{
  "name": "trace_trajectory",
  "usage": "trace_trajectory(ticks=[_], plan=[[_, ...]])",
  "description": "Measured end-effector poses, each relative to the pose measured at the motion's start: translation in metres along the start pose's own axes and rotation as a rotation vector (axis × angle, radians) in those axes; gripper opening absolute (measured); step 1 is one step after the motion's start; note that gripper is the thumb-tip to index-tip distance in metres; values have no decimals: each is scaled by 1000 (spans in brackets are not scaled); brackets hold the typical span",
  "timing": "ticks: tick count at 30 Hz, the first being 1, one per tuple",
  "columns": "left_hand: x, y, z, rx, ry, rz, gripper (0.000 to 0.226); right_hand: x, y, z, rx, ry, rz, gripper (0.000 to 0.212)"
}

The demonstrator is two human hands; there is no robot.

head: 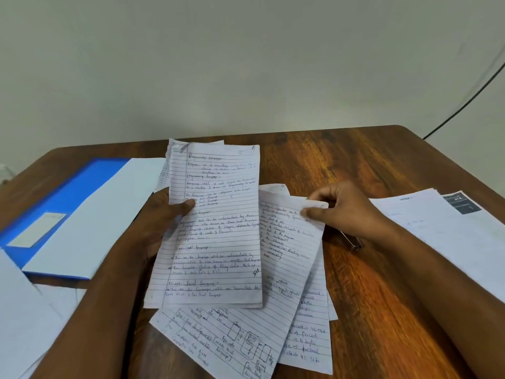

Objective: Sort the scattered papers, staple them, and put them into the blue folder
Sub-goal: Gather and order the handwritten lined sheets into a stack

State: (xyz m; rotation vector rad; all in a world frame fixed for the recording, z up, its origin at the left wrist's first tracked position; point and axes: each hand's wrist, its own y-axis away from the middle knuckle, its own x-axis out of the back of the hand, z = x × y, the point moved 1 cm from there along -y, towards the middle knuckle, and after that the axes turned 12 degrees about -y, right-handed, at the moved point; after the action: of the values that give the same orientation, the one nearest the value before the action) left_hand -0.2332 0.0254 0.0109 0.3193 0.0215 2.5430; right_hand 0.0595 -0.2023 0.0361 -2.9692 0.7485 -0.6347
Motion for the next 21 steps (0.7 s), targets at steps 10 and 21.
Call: trace_trajectory(ticks=[10, 21], plan=[[-14, 5, 4, -75, 76, -104, 41, 2, -3, -8, -26, -589, 276, 11], [-45, 14, 10, -82, 117, -238, 40, -1, 1, -18, -22, -771, 392, 17]])
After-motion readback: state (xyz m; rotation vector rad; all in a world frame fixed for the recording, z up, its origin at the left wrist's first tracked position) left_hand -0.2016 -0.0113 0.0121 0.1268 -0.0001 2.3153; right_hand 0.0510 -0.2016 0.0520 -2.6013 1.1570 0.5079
